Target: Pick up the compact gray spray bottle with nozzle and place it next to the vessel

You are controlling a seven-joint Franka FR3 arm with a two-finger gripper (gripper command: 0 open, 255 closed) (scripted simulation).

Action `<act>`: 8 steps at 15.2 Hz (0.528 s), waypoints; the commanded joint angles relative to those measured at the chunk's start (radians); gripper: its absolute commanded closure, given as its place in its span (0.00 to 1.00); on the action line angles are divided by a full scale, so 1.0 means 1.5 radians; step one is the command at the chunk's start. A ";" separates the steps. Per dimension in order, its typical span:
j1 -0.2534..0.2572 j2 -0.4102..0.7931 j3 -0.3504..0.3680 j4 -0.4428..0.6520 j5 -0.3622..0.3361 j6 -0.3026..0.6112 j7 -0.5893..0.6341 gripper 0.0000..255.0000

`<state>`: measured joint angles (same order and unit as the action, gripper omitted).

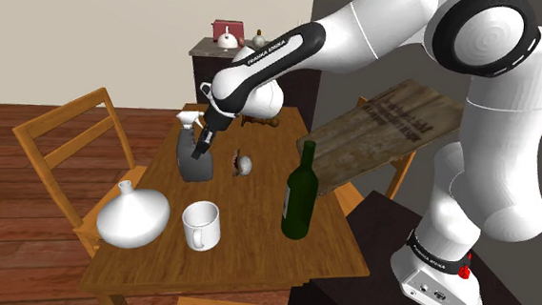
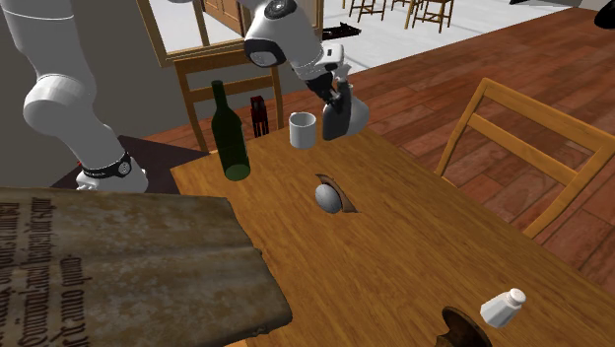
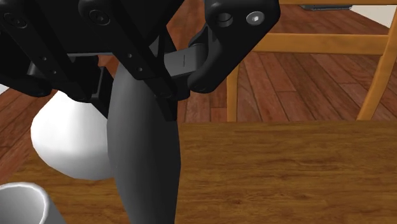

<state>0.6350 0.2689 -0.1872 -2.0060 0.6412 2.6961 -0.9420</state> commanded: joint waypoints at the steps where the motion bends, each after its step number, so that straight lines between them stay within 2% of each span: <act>1: -0.005 0.012 0.007 -0.002 0.017 0.013 -0.017 1.00; 8: -0.023 0.053 0.036 -0.005 0.075 0.053 -0.074 1.00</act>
<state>0.6045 0.3393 -0.1412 -2.0127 0.7389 2.7652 -1.0384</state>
